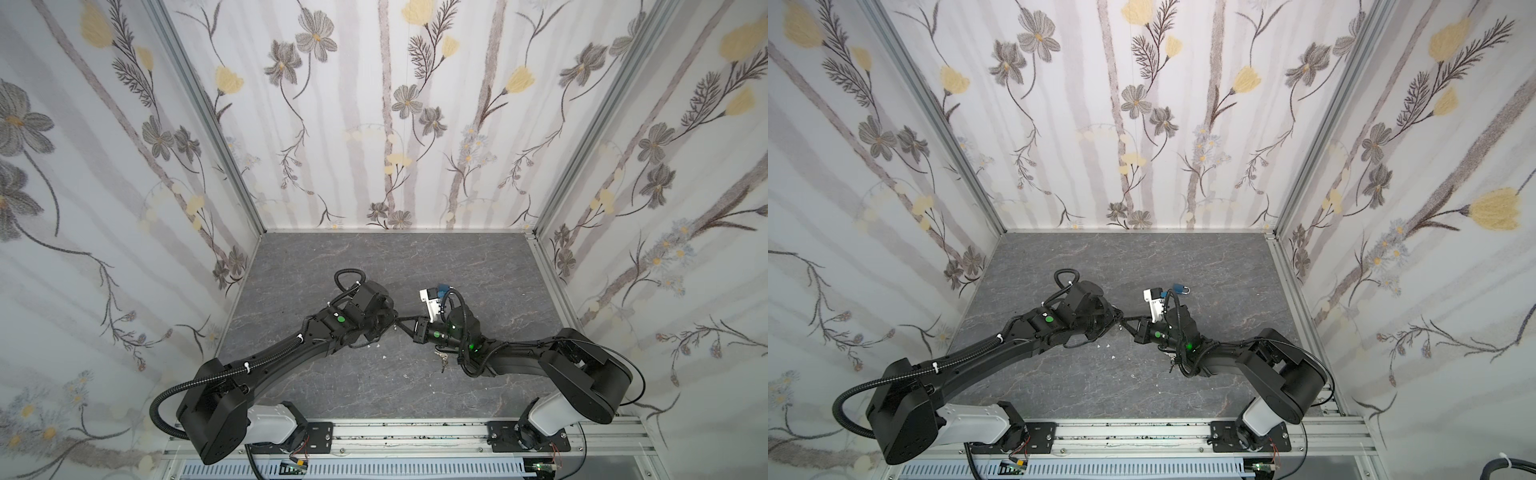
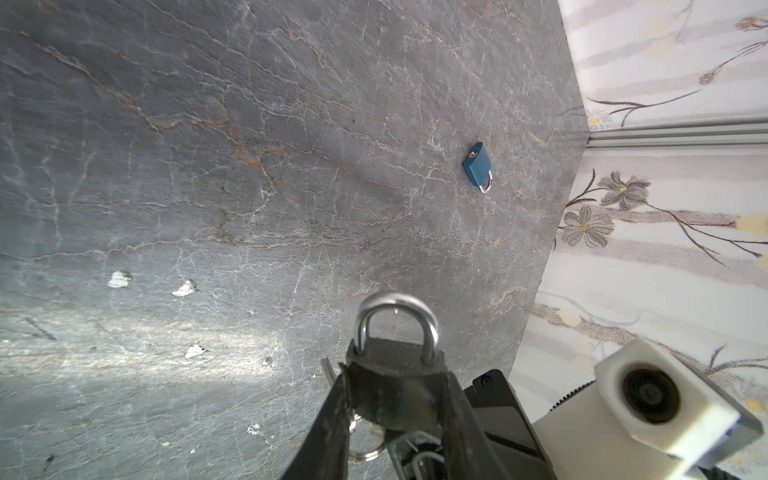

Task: Unlock with the key

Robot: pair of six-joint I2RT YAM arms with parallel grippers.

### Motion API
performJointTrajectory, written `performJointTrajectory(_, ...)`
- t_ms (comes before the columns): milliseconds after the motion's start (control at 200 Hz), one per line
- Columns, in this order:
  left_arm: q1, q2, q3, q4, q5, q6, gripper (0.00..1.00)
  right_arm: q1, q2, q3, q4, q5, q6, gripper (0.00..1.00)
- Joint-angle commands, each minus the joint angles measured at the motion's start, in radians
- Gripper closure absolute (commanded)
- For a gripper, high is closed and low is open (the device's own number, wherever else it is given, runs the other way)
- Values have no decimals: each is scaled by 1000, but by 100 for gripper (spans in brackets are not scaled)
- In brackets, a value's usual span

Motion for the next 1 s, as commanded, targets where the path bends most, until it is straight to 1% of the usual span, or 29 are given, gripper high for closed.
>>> performJointTrajectory(0, 1, -25, -13, 108, -5, 19, 100, -11, 17, -10, 101, -39, 59, 100)
performJointTrajectory(160, 1, -43, -34, 154, -10, 32, 100, -29, 48, -23, 196, -84, 118, 100)
performJointTrajectory(205, 1, -71, -39, 165, -10, 36, 100, -32, 53, -24, 205, -89, 124, 100)
performJointTrajectory(380, 1, -102, -67, 223, -20, 44, 100, -41, 77, -22, 243, -121, 153, 100)
performJointTrajectory(605, 2, -130, -89, 282, -16, 60, 100, -65, 131, -37, 398, -166, 250, 100)
performJointTrajectory(719, 2, -139, -102, 303, -15, 63, 100, -67, 152, -40, 440, -175, 276, 100)
performJointTrajectory(809, 1, -143, -102, 297, -19, 65, 100, -68, 153, -40, 439, -177, 277, 100)
performJointTrajectory(899, 2, -138, -89, 252, -27, 63, 100, -69, 134, -39, 375, -163, 242, 100)
performJointTrajectory(994, 5, -122, -57, 155, -35, 55, 100, -69, 92, -45, 259, -129, 167, 92)
